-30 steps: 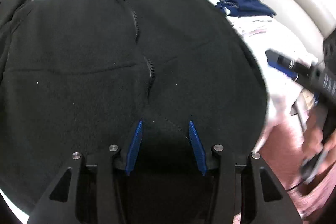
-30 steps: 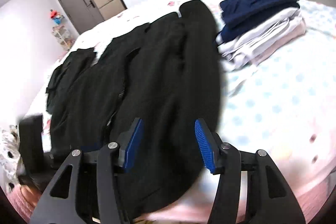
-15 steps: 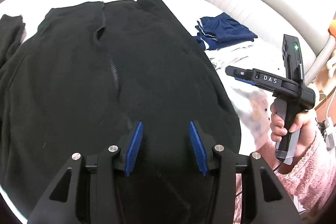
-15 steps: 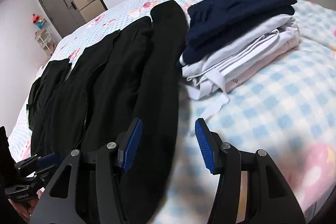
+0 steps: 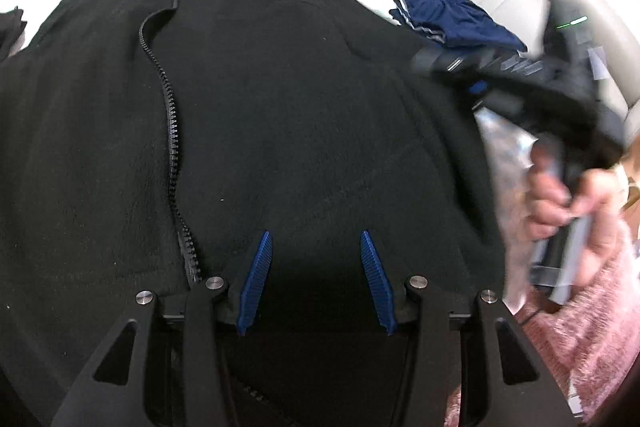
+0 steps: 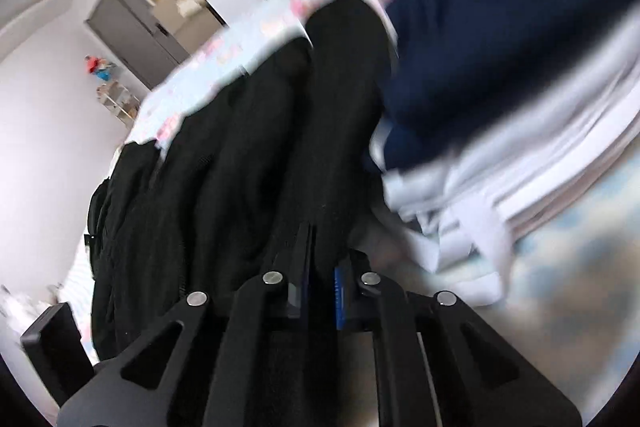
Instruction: Fold clothes
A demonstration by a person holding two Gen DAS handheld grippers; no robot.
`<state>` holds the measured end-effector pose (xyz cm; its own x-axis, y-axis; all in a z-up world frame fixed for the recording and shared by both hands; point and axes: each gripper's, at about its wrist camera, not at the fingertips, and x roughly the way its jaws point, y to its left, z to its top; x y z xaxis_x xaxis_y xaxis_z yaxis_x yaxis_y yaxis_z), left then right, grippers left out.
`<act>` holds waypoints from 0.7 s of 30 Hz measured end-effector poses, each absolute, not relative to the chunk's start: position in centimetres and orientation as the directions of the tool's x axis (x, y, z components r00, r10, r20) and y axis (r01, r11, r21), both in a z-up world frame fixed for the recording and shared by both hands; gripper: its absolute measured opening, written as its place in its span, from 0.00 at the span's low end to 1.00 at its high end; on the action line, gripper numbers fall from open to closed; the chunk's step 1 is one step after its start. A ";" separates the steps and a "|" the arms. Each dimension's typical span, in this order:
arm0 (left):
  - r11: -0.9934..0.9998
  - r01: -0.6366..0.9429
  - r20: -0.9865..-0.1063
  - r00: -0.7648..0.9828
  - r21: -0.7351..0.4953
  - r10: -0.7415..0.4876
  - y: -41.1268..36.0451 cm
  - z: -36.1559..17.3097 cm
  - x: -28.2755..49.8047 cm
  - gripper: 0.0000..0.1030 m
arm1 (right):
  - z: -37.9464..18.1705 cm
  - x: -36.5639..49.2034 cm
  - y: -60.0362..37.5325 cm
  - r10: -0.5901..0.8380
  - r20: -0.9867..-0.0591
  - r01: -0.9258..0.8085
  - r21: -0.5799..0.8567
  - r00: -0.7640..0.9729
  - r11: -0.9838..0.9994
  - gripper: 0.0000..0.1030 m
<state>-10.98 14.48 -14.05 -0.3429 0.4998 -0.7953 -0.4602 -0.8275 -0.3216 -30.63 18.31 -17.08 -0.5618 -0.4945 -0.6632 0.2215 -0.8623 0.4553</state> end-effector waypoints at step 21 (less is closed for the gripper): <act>-0.829 -0.482 -0.806 -0.347 -0.285 0.479 15.9 -14.4 -9.8 0.54 | -8.2 -25.9 20.7 -0.290 -0.608 0.195 0.218 -0.739 -0.956 0.49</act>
